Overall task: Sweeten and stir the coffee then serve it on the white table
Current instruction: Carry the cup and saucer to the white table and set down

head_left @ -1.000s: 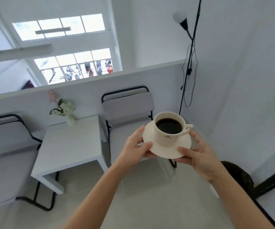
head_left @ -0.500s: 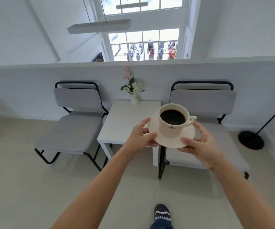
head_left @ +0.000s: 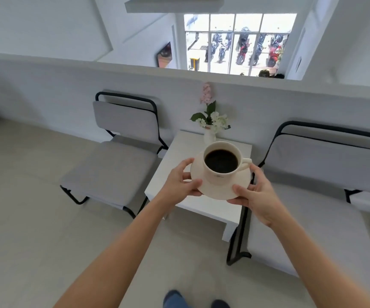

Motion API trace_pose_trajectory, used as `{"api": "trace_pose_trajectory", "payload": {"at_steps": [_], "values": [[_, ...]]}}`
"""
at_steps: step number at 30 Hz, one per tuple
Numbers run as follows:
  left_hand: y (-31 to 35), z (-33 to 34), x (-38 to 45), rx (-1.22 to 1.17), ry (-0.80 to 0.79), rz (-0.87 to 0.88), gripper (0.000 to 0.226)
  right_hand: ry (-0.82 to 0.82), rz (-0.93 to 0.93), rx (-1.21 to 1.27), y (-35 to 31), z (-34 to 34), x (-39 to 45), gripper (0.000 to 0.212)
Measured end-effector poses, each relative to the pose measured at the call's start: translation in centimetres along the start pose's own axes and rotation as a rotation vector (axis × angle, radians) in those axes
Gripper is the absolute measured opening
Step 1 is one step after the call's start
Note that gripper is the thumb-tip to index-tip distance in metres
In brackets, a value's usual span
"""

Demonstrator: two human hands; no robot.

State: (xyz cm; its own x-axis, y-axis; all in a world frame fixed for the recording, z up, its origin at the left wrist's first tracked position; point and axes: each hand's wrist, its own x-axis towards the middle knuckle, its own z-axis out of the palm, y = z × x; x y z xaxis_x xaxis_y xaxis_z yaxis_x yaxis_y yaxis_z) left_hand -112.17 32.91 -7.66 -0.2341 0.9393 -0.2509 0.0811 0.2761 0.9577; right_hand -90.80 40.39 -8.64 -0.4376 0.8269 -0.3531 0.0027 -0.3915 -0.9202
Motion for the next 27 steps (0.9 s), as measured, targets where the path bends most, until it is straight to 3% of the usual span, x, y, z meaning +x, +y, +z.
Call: {"api": "trace_pose_trajectory", "payload": {"at_steps": [6, 12, 27], "values": [[-2.6, -4.4, 10.1, -0.002, -0.037, -0.038, 0.065, -0.013, 0.062, -0.044, 0.7, 1.9, 9.7, 0.076], [-6.4, -7.9, 20.5, 0.008, -0.119, -0.108, 0.064, 0.086, 0.113, -0.022, 3.2, 3.8, 18.9, 0.076], [-22.9, -9.2, 37.0, 0.107, -0.206, -0.253, 0.067, 0.196, 0.204, -0.059, 17.9, 2.7, 35.5, 0.08]]}}
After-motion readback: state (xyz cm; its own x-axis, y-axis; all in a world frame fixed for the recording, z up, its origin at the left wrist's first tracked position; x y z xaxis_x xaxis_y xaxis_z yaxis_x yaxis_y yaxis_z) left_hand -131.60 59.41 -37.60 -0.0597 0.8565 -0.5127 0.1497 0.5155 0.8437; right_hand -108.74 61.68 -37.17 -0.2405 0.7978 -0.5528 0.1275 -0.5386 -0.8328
